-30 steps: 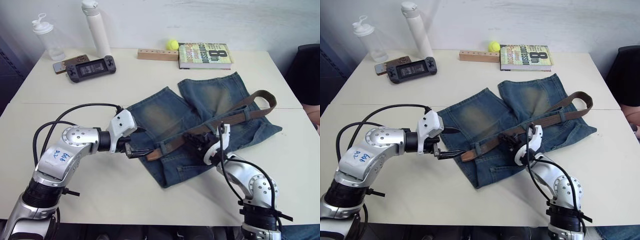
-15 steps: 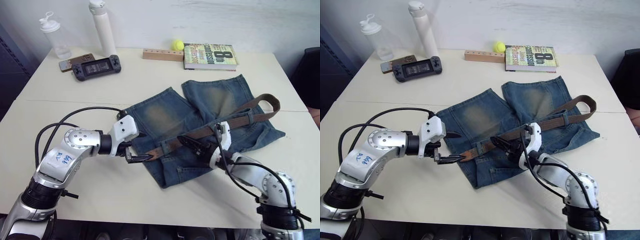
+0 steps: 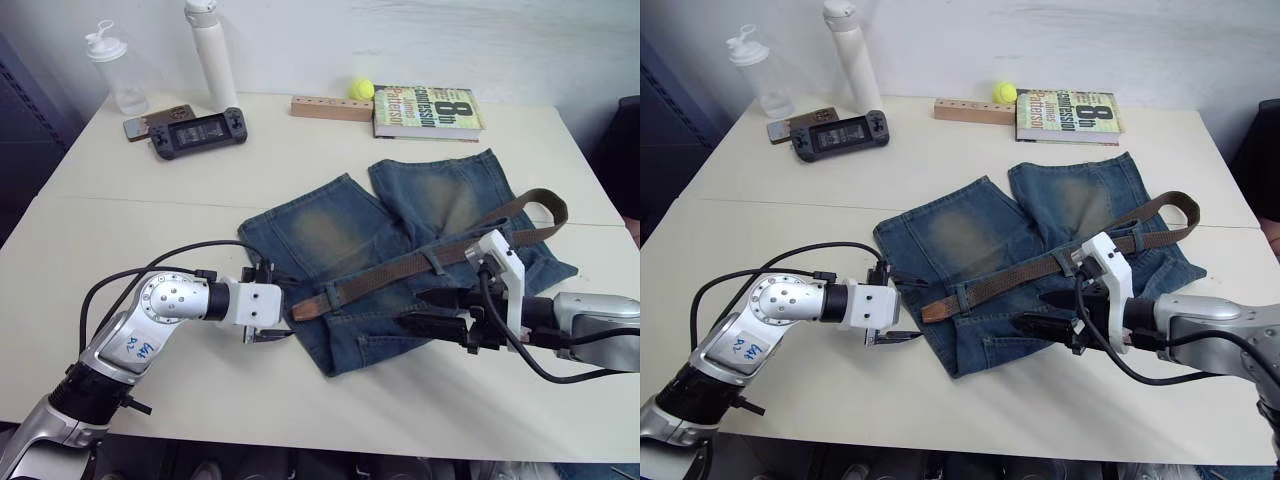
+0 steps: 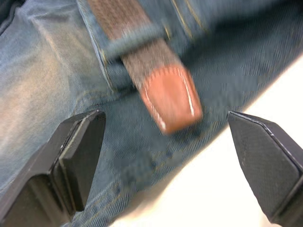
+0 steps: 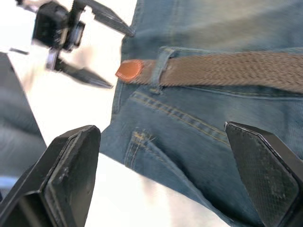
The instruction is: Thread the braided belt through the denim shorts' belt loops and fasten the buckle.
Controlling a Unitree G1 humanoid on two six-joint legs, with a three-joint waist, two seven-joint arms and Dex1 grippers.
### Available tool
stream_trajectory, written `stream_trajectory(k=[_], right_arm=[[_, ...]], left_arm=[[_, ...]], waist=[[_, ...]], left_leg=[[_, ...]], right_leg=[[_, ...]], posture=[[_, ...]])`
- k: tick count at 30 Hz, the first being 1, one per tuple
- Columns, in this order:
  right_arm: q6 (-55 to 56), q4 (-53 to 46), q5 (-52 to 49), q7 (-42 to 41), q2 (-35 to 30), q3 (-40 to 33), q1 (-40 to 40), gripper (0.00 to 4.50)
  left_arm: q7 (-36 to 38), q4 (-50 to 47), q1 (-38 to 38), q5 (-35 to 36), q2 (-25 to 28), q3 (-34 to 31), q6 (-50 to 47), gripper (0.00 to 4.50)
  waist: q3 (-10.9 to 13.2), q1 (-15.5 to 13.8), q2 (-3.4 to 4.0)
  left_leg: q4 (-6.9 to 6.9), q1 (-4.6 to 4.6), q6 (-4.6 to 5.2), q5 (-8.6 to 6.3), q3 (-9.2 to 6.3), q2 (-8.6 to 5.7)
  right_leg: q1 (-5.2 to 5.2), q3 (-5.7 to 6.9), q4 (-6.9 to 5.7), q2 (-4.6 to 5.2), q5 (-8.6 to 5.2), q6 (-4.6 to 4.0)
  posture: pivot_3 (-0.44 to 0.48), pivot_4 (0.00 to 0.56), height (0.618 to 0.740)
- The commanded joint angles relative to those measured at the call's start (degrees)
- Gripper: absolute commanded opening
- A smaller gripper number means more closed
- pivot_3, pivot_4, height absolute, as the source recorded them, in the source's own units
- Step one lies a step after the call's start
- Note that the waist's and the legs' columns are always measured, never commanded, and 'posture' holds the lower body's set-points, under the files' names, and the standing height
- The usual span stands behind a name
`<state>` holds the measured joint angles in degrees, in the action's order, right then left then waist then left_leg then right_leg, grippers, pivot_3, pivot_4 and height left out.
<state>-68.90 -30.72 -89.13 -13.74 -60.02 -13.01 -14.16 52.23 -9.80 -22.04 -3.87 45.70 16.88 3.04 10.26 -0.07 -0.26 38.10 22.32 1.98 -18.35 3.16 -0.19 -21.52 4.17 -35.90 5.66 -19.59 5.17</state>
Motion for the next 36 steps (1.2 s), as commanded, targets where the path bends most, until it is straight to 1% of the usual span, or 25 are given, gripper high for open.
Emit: stream_trajectory(k=[1, 7, 9, 10, 14, 16, 19, 24, 28, 32, 36], right_arm=[[0.5, -1.9, 2.4, -3.2, -3.1, -1.8, -0.2, 4.44], [1.8, -1.6, 3.4, -5.2, -3.6, -2.4, 0.6, 4.44], [1.8, -1.5, 3.8, -5.5, -4.0, -2.7, 0.9, 4.44], [1.8, -1.4, 3.9, -5.7, -4.1, -2.8, 1.0, 4.44], [2.0, -1.2, 4.3, -6.9, -4.3, -3.0, 1.3, 4.44], [2.0, -1.0, 4.6, -7.0, -4.4, -3.0, 1.2, 4.44], [2.1, -0.7, 4.8, -6.9, -4.3, -2.7, 1.0, 4.44], [2.0, -0.4, 5.0, -6.3, -4.0, -1.9, 0.0, 4.44], [2.0, -0.2, 5.1, -5.3, -3.7, -1.3, -1.0, 4.44], [1.8, 0.1, 5.1, -4.5, -3.5, -0.9, -2.1, 4.44], [1.7, 0.6, 5.2, -3.9, -3.4, -0.5, -3.0, 4.44]], left_arm=[[-3.4, -1.2, 0.6, -1.4, -3.7, -0.5, 0.3, 4.50], [-5.1, -0.9, 1.9, -5.8, -5.9, 0.7, 1.2, 4.50], [-5.2, -1.5, 2.1, -5.9, -6.5, 0.5, 0.4, 4.50], [-4.8, -2.1, 2.3, -5.2, -6.8, 0.3, -0.1, 4.50], [2.2, -7.3, 4.2, 5.7, -6.0, -2.8, -5.2, 4.50], [4.0, -9.2, 4.0, 8.9, -5.5, -4.0, -8.2, 4.50], [5.6, -12.2, 3.0, 10.6, -5.4, -3.5, -11.0, 4.50], [0.7, -9.5, -1.3, 4.4, -8.5, -1.5, -11.6, 4.50], [-2.9, -5.0, -1.3, -3.5, -8.3, 0.9, -6.3, 4.50], [-3.9, -2.6, -0.2, -6.7, -8.0, 2.0, -3.3, 4.50], [-4.4, -1.9, 0.4, -8.2, -8.1, 2.2, -1.4, 4.50]], waist=[[0.0, -0.3, 0.00], [0.0, -0.7, -0.03], [0.0, -0.8, -0.03], [0.0, -0.9, -0.03], [0.0, -0.9, -0.03], [0.0, -0.9, -0.03], [0.0, -1.0, -0.03], [0.0, -1.2, -0.03], [0.0, -1.1, -0.03], [0.0, -1.2, -0.03], [0.0, -1.3, -0.03]], left_leg=[[0.00, 0.01, 0.01, -0.01, 0.00, -0.01], [0.10, 0.07, 0.05, -0.03, -0.05, -0.02], [0.15, 0.05, 0.05, -0.02, -0.04, -0.02], [0.16, 0.04, 0.05, -0.02, -0.04, -0.02], [0.15, 0.05, 0.05, -0.03, -0.05, -0.02], [0.15, 0.07, 0.04, -0.02, -0.06, -0.02], [0.19, 0.07, 0.04, -0.02, -0.09, -0.02], [0.21, 0.06, 0.04, -0.02, -0.08, -0.02], [0.19, 0.05, 0.04, -0.02, -0.05, -0.02], [0.20, 0.06, 0.04, -0.02, -0.05, -0.02], [0.20, 0.06, 0.04, -0.02, -0.07, -0.02]], right_leg=[[0.00, 0.01, 0.02, 0.02, 0.02, 0.03], [0.04, 0.13, 0.06, 0.03, 0.06, 0.10], [0.09, 0.14, 0.05, 0.02, 0.06, 0.11], [0.10, 0.13, 0.05, 0.03, 0.06, 0.11], [0.08, 0.14, 0.06, 0.02, 0.07, 0.12], [0.07, 0.14, 0.06, 0.02, 0.07, 0.12], [0.09, 0.16, 0.06, 0.02, 0.06, 0.12], [0.13, 0.18, 0.06, -0.01, 0.07, 0.12], [0.12, 0.18, 0.05, -0.06, 0.07, 0.12], [0.11, 0.18, 0.05, -0.05, 0.07, 0.12], [0.11, 0.19, 0.05, -0.03, 0.07, 0.12]], posture=[[0.000, 0.150, 0.738], [0.000, 0.150, 0.738], [0.000, 0.150, 0.738], [0.000, 0.150, 0.738], [0.000, 0.150, 0.738], [0.000, 0.150, 0.738], [0.000, 0.150, 0.738], [0.000, 0.150, 0.738], [0.000, 0.150, 0.738], [0.000, 0.150, 0.738], [0.000, 0.150, 0.738]])
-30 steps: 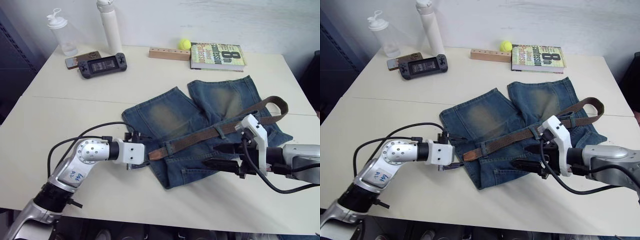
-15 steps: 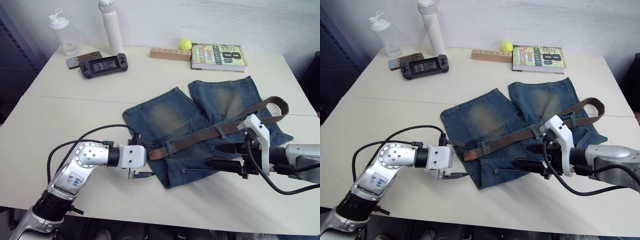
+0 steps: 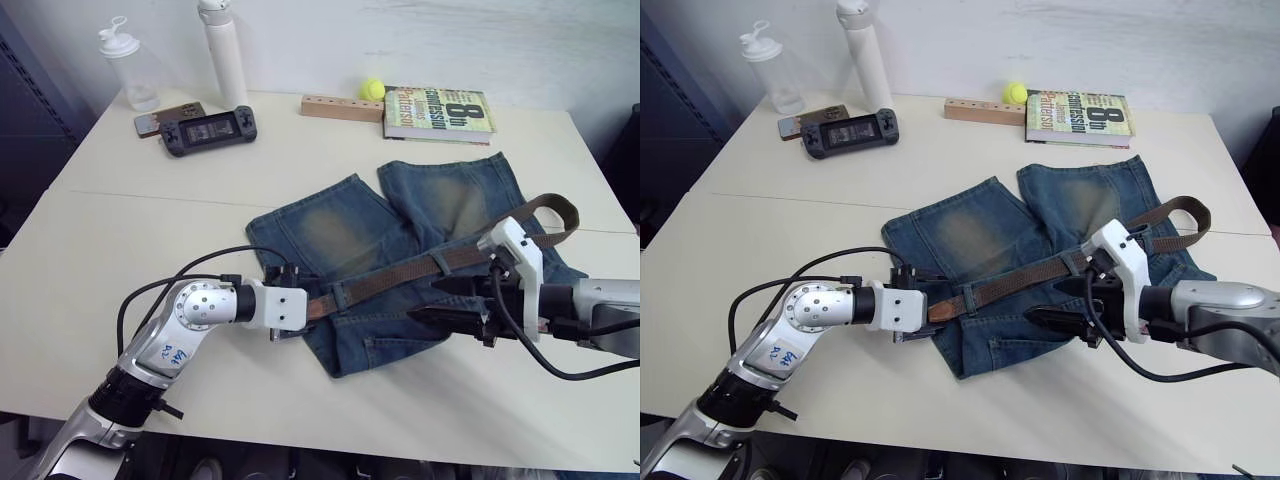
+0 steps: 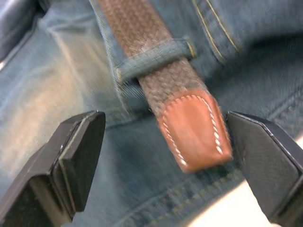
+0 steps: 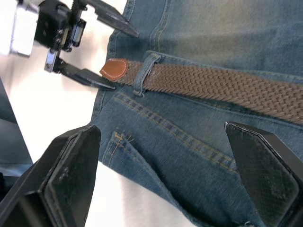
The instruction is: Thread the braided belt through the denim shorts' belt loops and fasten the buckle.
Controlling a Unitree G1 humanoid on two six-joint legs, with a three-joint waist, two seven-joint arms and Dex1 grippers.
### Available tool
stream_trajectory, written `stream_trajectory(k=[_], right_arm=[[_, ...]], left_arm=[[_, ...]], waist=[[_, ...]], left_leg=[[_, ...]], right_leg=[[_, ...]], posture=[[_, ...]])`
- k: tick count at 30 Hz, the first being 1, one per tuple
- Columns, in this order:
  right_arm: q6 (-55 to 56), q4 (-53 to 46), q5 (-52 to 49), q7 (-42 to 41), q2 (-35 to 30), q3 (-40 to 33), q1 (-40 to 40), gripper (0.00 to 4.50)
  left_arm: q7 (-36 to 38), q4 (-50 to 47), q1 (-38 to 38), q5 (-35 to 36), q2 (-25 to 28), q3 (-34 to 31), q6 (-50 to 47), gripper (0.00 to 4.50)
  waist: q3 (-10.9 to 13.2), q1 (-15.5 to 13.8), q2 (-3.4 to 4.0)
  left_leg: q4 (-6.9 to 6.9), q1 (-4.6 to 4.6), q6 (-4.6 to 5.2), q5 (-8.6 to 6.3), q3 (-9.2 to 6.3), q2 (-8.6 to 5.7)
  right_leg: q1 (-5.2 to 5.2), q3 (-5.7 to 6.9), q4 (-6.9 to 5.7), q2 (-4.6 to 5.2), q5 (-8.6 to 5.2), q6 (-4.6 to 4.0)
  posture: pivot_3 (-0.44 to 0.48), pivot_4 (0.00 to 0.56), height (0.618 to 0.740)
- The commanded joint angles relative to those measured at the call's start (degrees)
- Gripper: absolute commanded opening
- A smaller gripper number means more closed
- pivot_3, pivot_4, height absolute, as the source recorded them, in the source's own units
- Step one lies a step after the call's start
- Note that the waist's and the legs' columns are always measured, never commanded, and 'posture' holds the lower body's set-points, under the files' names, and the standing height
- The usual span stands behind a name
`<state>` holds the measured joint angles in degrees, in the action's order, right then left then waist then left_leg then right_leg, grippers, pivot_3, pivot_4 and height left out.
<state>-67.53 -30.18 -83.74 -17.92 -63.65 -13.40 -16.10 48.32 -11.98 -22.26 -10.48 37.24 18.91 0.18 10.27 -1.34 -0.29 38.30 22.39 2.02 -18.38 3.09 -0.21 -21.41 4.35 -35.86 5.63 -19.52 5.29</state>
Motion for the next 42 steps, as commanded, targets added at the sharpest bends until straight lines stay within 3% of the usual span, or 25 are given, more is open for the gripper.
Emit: stream_trajectory(k=[1, 9, 10, 13, 14, 20, 24, 28, 32, 36, 42], right_arm=[[0.3, 0.2, -0.1, 0.4, 0.2, 0.0, -1.3, 4.44], [0.2, 1.2, 0.1, 1.6, 0.6, 1.3, -3.2, 4.44], [0.1, 1.3, 0.1, 1.7, 0.8, 1.5, -3.4, 4.50], [0.0, 1.5, 0.1, 1.9, 1.1, 1.8, -3.8, 4.50], [0.0, 1.6, 0.2, 1.8, 1.3, 2.0, -4.0, 4.50], [0.0, 2.0, 0.9, 1.2, 2.2, 3.4, -5.3, 4.50], [-0.7, 2.0, 3.2, 0.5, 1.6, 4.5, -5.7, 4.50], [0.5, 3.2, 12.9, -0.9, 0.0, 6.8, -5.5, 4.50], [2.0, 7.1, 18.1, -5.3, -1.1, 4.5, -5.9, 4.50], [3.9, 13.3, 23.7, -7.8, -2.9, 0.5, -6.2, 3.21], [7.4, 19.6, 34.1, -5.7, 3.7, 2.5, 0.9, 0.23]], left_arm=[[-0.5, 0.3, 0.8, -1.4, 0.1, 0.1, 1.5, 4.50], [-5.1, 2.5, 0.5, -7.9, 0.5, -0.1, 4.7, 4.50], [-5.3, 2.5, 0.6, -7.7, 0.4, -0.4, 4.5, 3.96], [-5.4, 2.3, 0.9, -7.3, 0.5, -1.0, 4.7, 3.09], [-5.5, 2.0, 1.2, -7.3, 0.7, -1.3, 4.9, 2.52], [-6.5, -0.7, 3.7, -6.6, 1.6, -3.2, 7.8, 0.08], [-6.9, -2.5, 5.2, -6.3, 2.0, -4.3, 9.6, 0.03], [-6.3, -3.9, 6.5, -4.8, 2.6, -6.4, 9.3, 0.03], [-5.5, -4.2, 6.9, -4.0, 2.7, -7.2, 8.6, 0.03], [-4.9, -3.6, 6.2, -2.5, 1.9, -7.8, 7.0, 0.00], [0.0, -3.5, 7.0, 1.6, 4.6, -8.9, 5.7, 0.00]], waist=[[0.0, 0.0, 0.00], [0.0, 0.1, 0.01], [0.0, 0.1, 0.01], [0.0, 0.2, 0.01], [0.0, 0.1, 0.01], [0.0, 0.1, 0.01], [0.0, 0.1, 0.01], [0.0, 0.1, 0.01], [0.0, 0.1, 0.01], [0.0, 0.1, 0.01], [-0.1, 0.1, -0.08]], left_leg=[[0.00, 0.00, 0.00, 0.00, 0.00, 0.00], [0.02, -0.02, 0.00, 0.00, 0.01, 0.00], [0.02, -0.02, 0.00, 0.00, 0.01, 0.00], [0.03, -0.03, -0.01, 0.01, 0.01, 0.00], [0.03, -0.03, -0.01, 0.01, 0.01, 0.00], [0.02, -0.01, -0.01, 0.01, 0.00, 0.00], [0.02, -0.01, -0.01, 0.01, 0.01, 0.00], [0.02, 0.00, -0.01, 0.01, 0.01, 0.00], [0.02, -0.01, -0.01, 0.01, 0.02, 0.00], [0.02, 0.00, -0.01, 0.01, 0.03, 0.00], [0.01, -0.01, -0.01, 0.01, 0.02, 0.01]], right_leg=[[0.00, 0.00, 0.00, 0.00, 0.00, 0.00], [0.01, 0.00, -0.02, 0.00, 0.00, 0.00], [0.01, -0.01, -0.02, 0.00, 0.00, 0.00], [0.01, -0.01, -0.04, -0.01, 0.00, 0.00], [0.01, -0.01, -0.05, -0.01, 0.00, 0.00], [-0.01, 0.00, -0.05, 0.00, 0.00, 0.00], [-0.01, 0.01, -0.04, 0.01, 0.00, 0.00], [-0.02, 0.00, -0.04, 0.02, 0.00, 0.00], [-0.02, 0.00, -0.05, 0.01, 0.00, 0.00], [-0.02, 0.01, -0.05, 0.01, 0.00, 0.00], [0.00, 0.05, -0.07, -0.01, 0.00, 0.00]], posture=[[0.000, 0.150, 0.738], [0.000, 0.150, 0.738], [0.000, 0.150, 0.738], [0.000, 0.150, 0.738], [0.000, 0.150, 0.738], [0.000, 0.150, 0.738], [0.000, 0.150, 0.738], [0.000, 0.150, 0.738], [0.000, 0.150, 0.738], [0.000, 0.150, 0.738], [0.000, 0.150, 0.738]])
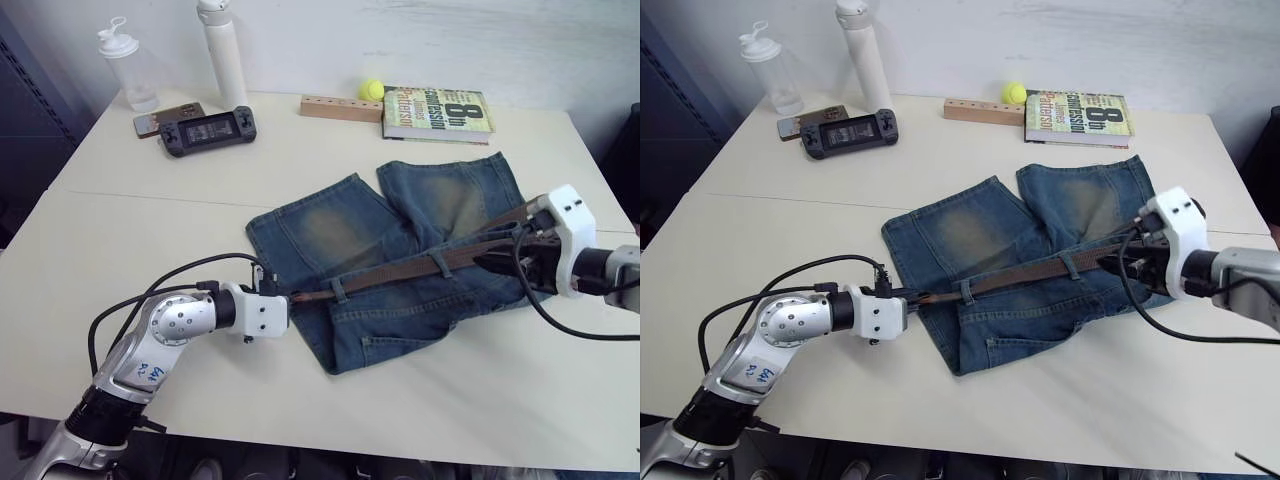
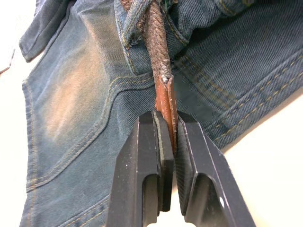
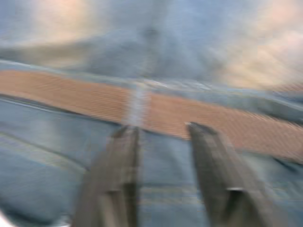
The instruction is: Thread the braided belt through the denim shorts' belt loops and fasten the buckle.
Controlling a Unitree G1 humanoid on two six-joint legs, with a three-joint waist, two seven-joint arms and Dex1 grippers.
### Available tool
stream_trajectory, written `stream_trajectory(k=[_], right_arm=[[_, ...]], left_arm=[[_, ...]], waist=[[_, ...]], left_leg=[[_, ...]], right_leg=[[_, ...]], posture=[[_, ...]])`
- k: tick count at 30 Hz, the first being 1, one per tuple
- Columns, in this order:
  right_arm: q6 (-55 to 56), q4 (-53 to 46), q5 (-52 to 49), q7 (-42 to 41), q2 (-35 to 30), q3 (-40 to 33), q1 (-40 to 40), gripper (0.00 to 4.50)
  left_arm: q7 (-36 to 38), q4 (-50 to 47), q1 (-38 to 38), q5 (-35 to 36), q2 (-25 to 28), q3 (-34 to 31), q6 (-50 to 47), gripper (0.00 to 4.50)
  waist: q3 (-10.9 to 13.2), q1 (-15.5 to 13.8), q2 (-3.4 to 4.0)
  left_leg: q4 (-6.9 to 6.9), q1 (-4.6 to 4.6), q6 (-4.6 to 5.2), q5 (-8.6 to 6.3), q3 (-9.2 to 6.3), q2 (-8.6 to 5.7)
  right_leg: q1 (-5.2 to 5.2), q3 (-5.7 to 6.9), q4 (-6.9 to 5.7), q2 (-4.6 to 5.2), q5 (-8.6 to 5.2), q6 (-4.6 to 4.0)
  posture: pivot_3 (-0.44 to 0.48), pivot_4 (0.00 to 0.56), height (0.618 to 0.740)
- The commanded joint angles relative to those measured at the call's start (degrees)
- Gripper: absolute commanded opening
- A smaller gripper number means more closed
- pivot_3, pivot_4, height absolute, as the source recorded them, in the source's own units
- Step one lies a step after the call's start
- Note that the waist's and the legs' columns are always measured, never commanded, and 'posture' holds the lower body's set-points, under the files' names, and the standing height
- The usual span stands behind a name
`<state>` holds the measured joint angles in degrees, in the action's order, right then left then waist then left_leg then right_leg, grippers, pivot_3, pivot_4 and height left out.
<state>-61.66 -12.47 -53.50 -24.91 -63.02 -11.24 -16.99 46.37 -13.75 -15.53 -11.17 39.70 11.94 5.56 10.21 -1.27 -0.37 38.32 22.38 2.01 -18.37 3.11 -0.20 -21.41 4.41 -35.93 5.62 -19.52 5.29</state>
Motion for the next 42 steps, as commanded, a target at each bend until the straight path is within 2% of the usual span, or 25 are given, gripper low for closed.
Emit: stream_trajectory(k=[1, 6, 11, 14, 15, 19, 24, 29, 34, 37, 40, 41, 42], right_arm=[[2.2, 2.4, 5.6, 2.0, 4.3, 0.8, 2.2, 0.07], [3.2, 3.9, 12.9, 4.2, 9.1, 3.9, 1.6, 0.07], [2.2, 5.2, 18.3, 3.1, 9.5, 7.9, 0.5, 0.07], [1.0, 5.9, 19.6, 1.3, 9.7, 9.0, -0.6, 0.07], [0.6, 6.1, 19.9, 0.6, 9.6, 9.4, -1.0, 0.07], [-0.1, 6.8, 21.5, -2.4, 9.2, 11.5, -3.6, 0.07], [-1.0, 7.5, 23.0, -5.7, 9.7, 14.0, -8.4, 0.07], [-2.0, 7.6, 23.9, -7.2, 10.9, 15.0, -10.7, 0.07], [-2.3, 7.6, 24.8, -8.0, 12.0, 15.1, -11.2, 0.07], [-2.4, 7.5, 25.1, -8.6, 12.1, 14.4, -11.5, 0.07], [-3.1, 6.7, 24.3, -9.3, 12.5, 12.8, -12.4, 0.07], [-3.7, 6.0, 23.7, -9.9, 12.4, 12.3, -12.8, 0.00], [-4.1, 5.5, 23.3, -10.4, 12.2, 12.0, -13.0, 0.00]], left_arm=[[2.4, -1.3, 0.5, 2.3, 3.0, -2.3, 0.5, 0.00], [5.3, -1.6, 4.0, 4.8, 7.6, -5.1, 0.4, 0.00], [11.4, -1.6, 16.6, 10.5, 16.1, -12.8, -0.8, 0.00], [11.4, 3.5, 27.0, 11.4, 18.8, -20.0, 4.8, 0.00], [10.8, 5.2, 29.3, 12.9, 18.3, -22.9, 4.9, 0.00], [5.0, 18.4, 35.8, 8.1, 20.3, -30.2, 13.3, 0.00], [1.3, 31.2, 41.9, 9.2, 22.4, -38.6, 18.8, 0.00], [1.7, 35.6, 45.7, 12.0, 22.5, -42.5, 20.8, 0.00], [2.3, 38.3, 44.6, 13.4, 22.0, -42.3, 22.2, 0.00], [3.8, 35.8, 42.8, 17.2, 20.5, -42.1, 19.7, 0.00], [8.3, 29.1, 40.6, 26.5, 18.4, -42.4, 10.7, 0.00], [9.9, 26.0, 39.7, 30.3, 17.8, -42.6, 6.5, 0.92], [10.9, 23.9, 39.2, 32.7, 17.3, -42.9, 3.5, 1.22]], waist=[[0.0, 0.2, 0.01], [0.0, 1.1, 0.17], [0.0, 1.7, 0.12], [-0.2, 1.8, 0.13], [-0.2, 1.8, 0.16], [-0.4, 2.3, 0.26], [-0.4, 3.7, 0.37], [-0.4, 4.2, 0.42], [-0.4, 4.6, 0.41], [-0.4, 4.5, 0.41], [-0.4, 4.4, 0.40], [-0.4, 4.4, 0.34], [-0.4, 4.4, 0.34]], left_leg=[[0.00, 0.01, 0.00, 0.00, 0.03, 0.00], [-0.01, -0.04, -0.04, 0.03, 0.13, 0.00], [-0.05, -0.12, -0.07, 0.04, 0.11, 0.04], [-0.05, -0.28, -0.07, 0.03, 0.09, 0.03], [-0.08, -0.33, -0.08, 0.02, 0.09, 0.04], [-0.19, -0.52, -0.12, -0.02, 0.09, 0.04], [-0.69, -1.29, -0.10, -0.20, 0.21, 0.11], [-1.03, -1.22, -0.48, 0.04, 0.26, 0.12], [-1.06, -1.21, -0.50, 0.05, 0.41, 0.12], [-1.06, -1.21, -0.50, 0.05, 0.43, 0.13], [-1.06, -1.19, -0.53, 0.06, 0.42, 0.13], [-1.05, -1.16, -0.59, 0.09, 0.41, 0.13], [-1.05, -1.11, -0.61, 0.11, 0.40, 0.13]], right_leg=[[-0.02, -0.02, 0.00, 0.00, 0.00, 0.00], [-0.06, -0.09, -0.06, 0.00, 0.00, 0.00], [-0.03, -0.15, -0.05, -0.02, 0.00, 0.00], [0.11, -0.19, -0.02, 0.04, 0.00, -0.01], [0.16, -0.20, -0.02, 0.04, -0.01, -0.01], [0.20, -0.21, 0.07, 0.08, -0.06, -0.11], [0.57, -0.23, -0.01, 0.09, -0.31, -0.55], [0.16, -0.22, -0.33, 0.10, -0.40, -0.72], [-0.03, -0.35, -0.56, 0.11, -0.43, -0.78], [-0.06, -0.37, -0.59, 0.11, -0.44, -0.80], [-0.06, -0.37, -0.59, 0.14, -0.44, -0.80], [-0.08, -0.37, -0.59, 0.15, -0.44, -0.81], [-0.10, -0.36, -0.58, 0.15, -0.44, -0.81]], posture=[[0.000, 0.150, 0.738], [0.000, 0.150, 0.738], [0.000, 0.150, 0.738], [0.000, 0.150, 0.738], [0.000, 0.150, 0.738], [0.000, 0.150, 0.738], [0.000, 0.150, 0.738], [0.000, 0.150, 0.738], [0.000, 0.150, 0.738], [0.000, 0.150, 0.738], [0.000, 0.150, 0.738], [0.000, 0.150, 0.738], [0.000, 0.150, 0.738]])
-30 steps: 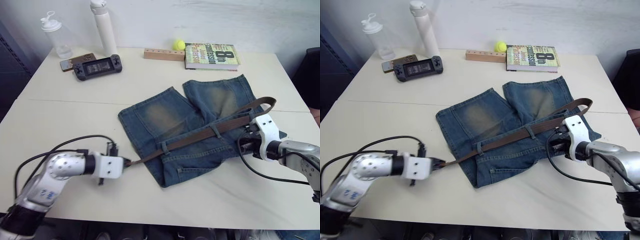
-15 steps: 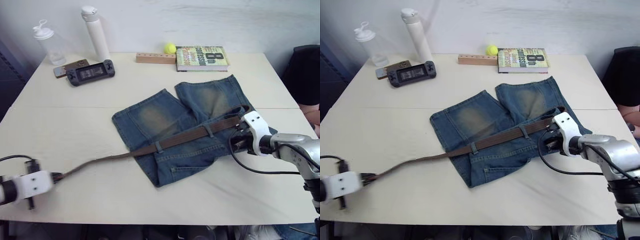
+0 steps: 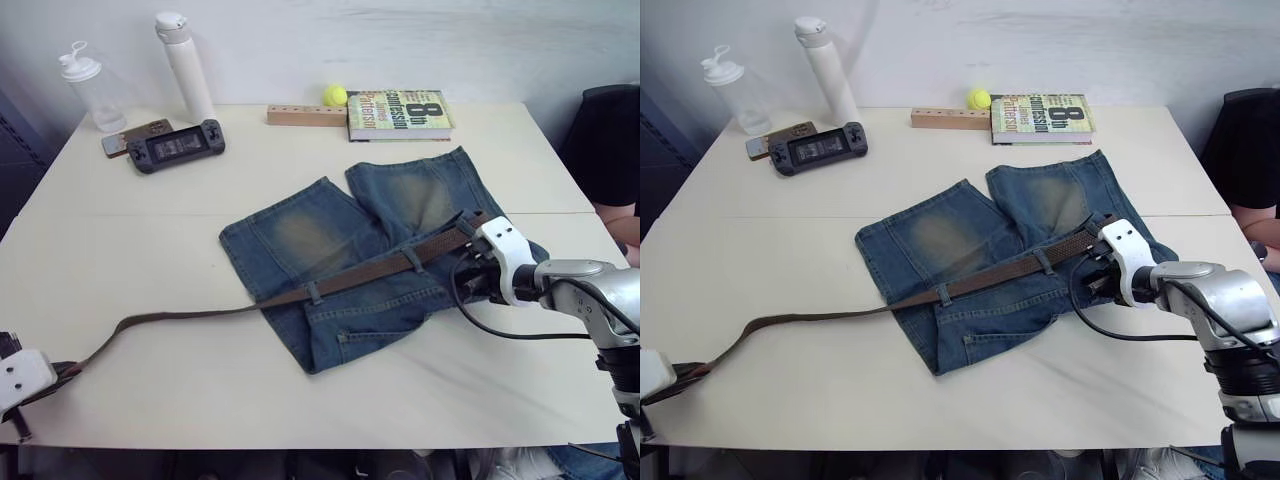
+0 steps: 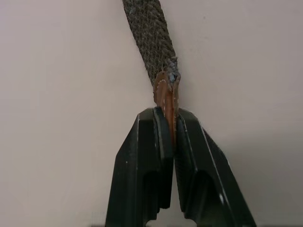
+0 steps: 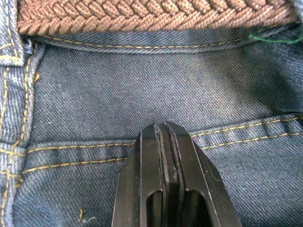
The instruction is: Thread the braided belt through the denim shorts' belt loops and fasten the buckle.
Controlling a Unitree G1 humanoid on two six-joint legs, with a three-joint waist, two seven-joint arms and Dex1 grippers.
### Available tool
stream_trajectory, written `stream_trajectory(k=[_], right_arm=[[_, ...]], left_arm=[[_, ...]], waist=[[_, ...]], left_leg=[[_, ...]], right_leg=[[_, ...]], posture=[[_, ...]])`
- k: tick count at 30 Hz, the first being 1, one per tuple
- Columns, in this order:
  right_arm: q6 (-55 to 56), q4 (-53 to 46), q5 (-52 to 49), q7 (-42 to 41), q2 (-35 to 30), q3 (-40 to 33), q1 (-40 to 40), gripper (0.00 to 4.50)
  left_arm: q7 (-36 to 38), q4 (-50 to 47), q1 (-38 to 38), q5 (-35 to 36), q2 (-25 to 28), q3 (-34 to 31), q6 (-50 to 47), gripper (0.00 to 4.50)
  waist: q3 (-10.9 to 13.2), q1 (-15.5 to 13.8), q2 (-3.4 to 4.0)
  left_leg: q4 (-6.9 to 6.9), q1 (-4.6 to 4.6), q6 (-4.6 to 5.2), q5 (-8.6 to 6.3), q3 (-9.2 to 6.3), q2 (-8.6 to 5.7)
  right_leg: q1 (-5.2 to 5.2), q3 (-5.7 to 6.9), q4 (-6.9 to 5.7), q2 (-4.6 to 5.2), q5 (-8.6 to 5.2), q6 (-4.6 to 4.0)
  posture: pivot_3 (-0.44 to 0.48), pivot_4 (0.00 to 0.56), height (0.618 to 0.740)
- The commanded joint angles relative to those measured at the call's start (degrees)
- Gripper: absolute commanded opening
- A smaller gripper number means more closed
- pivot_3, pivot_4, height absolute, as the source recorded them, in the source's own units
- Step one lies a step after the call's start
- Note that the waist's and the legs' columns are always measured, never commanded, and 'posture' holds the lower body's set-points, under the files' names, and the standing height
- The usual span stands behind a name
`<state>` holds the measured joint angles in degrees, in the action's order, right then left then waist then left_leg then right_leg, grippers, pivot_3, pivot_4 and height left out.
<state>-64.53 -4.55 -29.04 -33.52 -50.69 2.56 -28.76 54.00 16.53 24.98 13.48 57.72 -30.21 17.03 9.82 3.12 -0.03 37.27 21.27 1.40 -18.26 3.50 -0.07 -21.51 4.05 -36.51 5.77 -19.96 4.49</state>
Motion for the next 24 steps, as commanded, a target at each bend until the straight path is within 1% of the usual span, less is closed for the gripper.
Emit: stream_trajectory(k=[1, 4, 7, 8, 9, 11, 12, 14, 15, 16, 17, 18, 19, 20, 22, 23, 24], right_arm=[[-1.7, -2.8, -1.4, -1.9, 0.0, -2.3, -1.5, 0.00], [-1.3, -3.6, -1.8, -3.0, -0.1, -3.5, -2.6, 0.00], [-3.3, -5.6, -4.4, -6.4, -2.0, -4.9, -4.3, 0.00], [-3.7, -6.4, -5.4, -8.5, -3.5, -5.2, -4.9, 0.00], [-3.8, -6.8, -6.0, -9.8, -4.5, -5.3, -5.2, 0.00], [-4.9, -8.9, -8.9, -15.4, -8.5, -5.6, -5.5, 0.66], [-5.2, -9.8, -10.2, -17.5, -10.1, -5.9, -5.7, 0.95], [-5.5, -10.7, -11.4, -19.2, -11.7, -6.4, -6.2, 1.84], [-5.7, -11.2, -12.1, -20.0, -12.5, -7.0, -6.4, 2.37], [-6.0, -12.2, -13.1, -21.1, -13.6, -7.9, -6.2, 2.85], [-6.2, -13.0, -13.8, -21.8, -14.5, -8.6, -6.1, 3.15], [-6.6, -14.4, -14.9, -22.7, -15.7, -9.7, -5.4, 3.68], [-7.4, -16.1, -16.0, -23.6, -17.1, -10.9, -4.4, 4.10], [-7.8, -17.5, -16.8, -24.3, -18.4, -11.9, -3.4, 4.44], [-8.2, -20.7, -18.3, -26.0, -21.4, -15.2, -0.2, 4.44], [-8.0, -21.8, -18.6, -26.6, -22.5, -18.0, 1.7, 4.44], [-8.3, -22.3, -19.2, -27.2, -23.2, -21.4, 3.4, 4.44]], left_arm=[[4.0, -8.6, -1.8, 9.8, -0.9, -1.0, -11.0, 1.62], [5.2, -14.9, -2.8, 15.6, -1.1, -2.3, -20.9, 2.91], [5.3, -20.7, -5.0, 24.9, -0.5, -5.6, -32.6, 4.04], [4.8, -22.7, -7.1, 29.6, 0.4, -7.1, -37.7, 4.47], [4.3, -24.1, -8.7, 32.6, 0.9, -8.1, -41.3, 4.47], [3.0, -28.1, -13.9, 41.4, 3.3, -8.9, -50.2, 4.50], [2.4, -30.5, -16.6, 45.1, 4.3, -7.7, -53.4, 4.50], [1.1, -33.9, -20.9, 49.6, 5.2, -5.5, -57.8, 4.50], [0.4, -35.8, -24.0, 51.3, 5.2, -2.8, -59.4, 4.50], [-0.1, -39.5, -28.6, 50.2, 4.5, 3.5, -59.7, 4.50], [-0.6, -42.1, -32.0, 49.3, 4.0, 8.1, -60.0, 4.50], [0.1, -44.9, -35.7, 46.1, 3.1, 14.5, -59.7, 4.50], [0.0, -46.3, -39.5, 42.7, 0.9, 20.5, -59.2, 4.50], [-0.8, -46.8, -42.7, 39.8, -1.1, 25.1, -58.8, 4.50], [-2.2, -46.8, -49.2, 30.8, -6.2, 35.8, -56.8, 4.50], [-4.0, -46.0, -51.7, 28.9, -9.7, 39.5, -57.9, 4.50], [-5.0, -44.9, -53.7, 25.2, -12.2, 43.6, -57.7, 4.50]], waist=[[0.0, 0.0, -0.02], [0.0, -0.1, 0.00], [0.1, 0.0, -0.03], [0.1, 0.0, -0.06], [0.1, -0.1, -0.04], [0.2, -0.3, -0.08], [0.2, -0.5, -0.08], [0.2, -0.8, -0.06], [0.2, -1.0, -0.06], [0.2, -1.1, -0.04], [0.2, -1.3, 0.03], [0.3, -1.5, 0.02], [0.3, -1.6, 0.02], [0.3, -1.8, 0.03], [0.3, -2.5, 0.00], [0.3, -3.0, -0.02], [0.3, -3.2, -0.04]], left_leg=[[0.00, 0.02, -0.02, 0.01, 0.00, 0.00], [-0.01, 0.06, -0.02, 0.01, -0.01, -0.02], [-0.01, 0.07, -0.01, 0.01, -0.02, -0.02], [0.00, 0.10, -0.01, 0.01, -0.02, -0.02], [0.01, 0.10, -0.01, 0.01, -0.02, -0.02], [0.03, 0.10, -0.02, 0.02, -0.04, -0.02], [0.03, 0.11, -0.02, 0.02, -0.09, -0.02], [0.02, 0.11, -0.01, 0.01, -0.13, -0.04], [0.02, 0.11, 0.00, 0.00, -0.12, -0.05], [0.02, 0.10, 0.00, 0.00, -0.11, -0.07], [0.02, 0.11, 0.00, 0.00, -0.09, -0.07], [0.04, 0.09, 0.01, 0.01, -0.08, -0.11], [0.03, 0.15, 0.01, 0.03, -0.08, -0.11], [0.04, 0.18, 0.02, 0.06, -0.08, -0.12], [0.09, 0.23, 0.05, 0.09, -0.06, -0.12], [0.17, 0.28, 0.05, 0.10, -0.07, -0.12], [0.23, 0.32, 0.06, 0.10, -0.04, -0.11]], right_leg=[[-0.02, 0.00, 0.01, 0.01, 0.00, 0.00], [-0.02, 0.00, 0.03, 0.02, 0.00, 0.00], [-0.03, 0.01, 0.03, 0.01, 0.00, 0.00], [-0.03, 0.00, 0.02, 0.01, 0.00, 0.00], [-0.03, 0.01, 0.04, 0.01, 0.00, 0.00], [-0.03, 0.01, 0.05, 0.01, 0.00, 0.00], [-0.01, 0.01, 0.05, 0.01, 0.00, 0.00], [0.00, 0.02, 0.09, 0.01, 0.00, 0.00], [0.02, 0.01, 0.10, 0.01, 0.00, 0.00], [0.04, -0.01, 0.09, 0.01, 0.00, 0.01], [0.04, -0.02, 0.09, 0.01, 0.01, 0.01], [0.07, -0.02, 0.07, 0.02, 0.01, 0.02], [0.05, -0.02, 0.06, -0.01, 0.03, 0.05], [0.05, -0.01, 0.03, -0.05, 0.04, 0.08], [0.04, -0.01, 0.02, -0.13, 0.06, 0.11], [0.05, 0.00, 0.02, -0.17, 0.07, 0.14], [0.05, -0.01, 0.06, -0.24, 0.09, 0.16]], posture=[[0.000, 0.150, 0.738], [0.000, 0.150, 0.738], [0.000, 0.150, 0.738], [0.000, 0.150, 0.738], [0.000, 0.150, 0.738], [0.000, 0.150, 0.738], [0.000, 0.150, 0.738], [0.000, 0.150, 0.738], [0.000, 0.150, 0.738], [0.000, 0.150, 0.738], [0.000, 0.150, 0.738], [0.000, 0.150, 0.738], [0.000, 0.150, 0.738], [0.000, 0.150, 0.738], [0.000, 0.150, 0.738], [0.000, 0.150, 0.738], [0.000, 0.150, 0.738]])
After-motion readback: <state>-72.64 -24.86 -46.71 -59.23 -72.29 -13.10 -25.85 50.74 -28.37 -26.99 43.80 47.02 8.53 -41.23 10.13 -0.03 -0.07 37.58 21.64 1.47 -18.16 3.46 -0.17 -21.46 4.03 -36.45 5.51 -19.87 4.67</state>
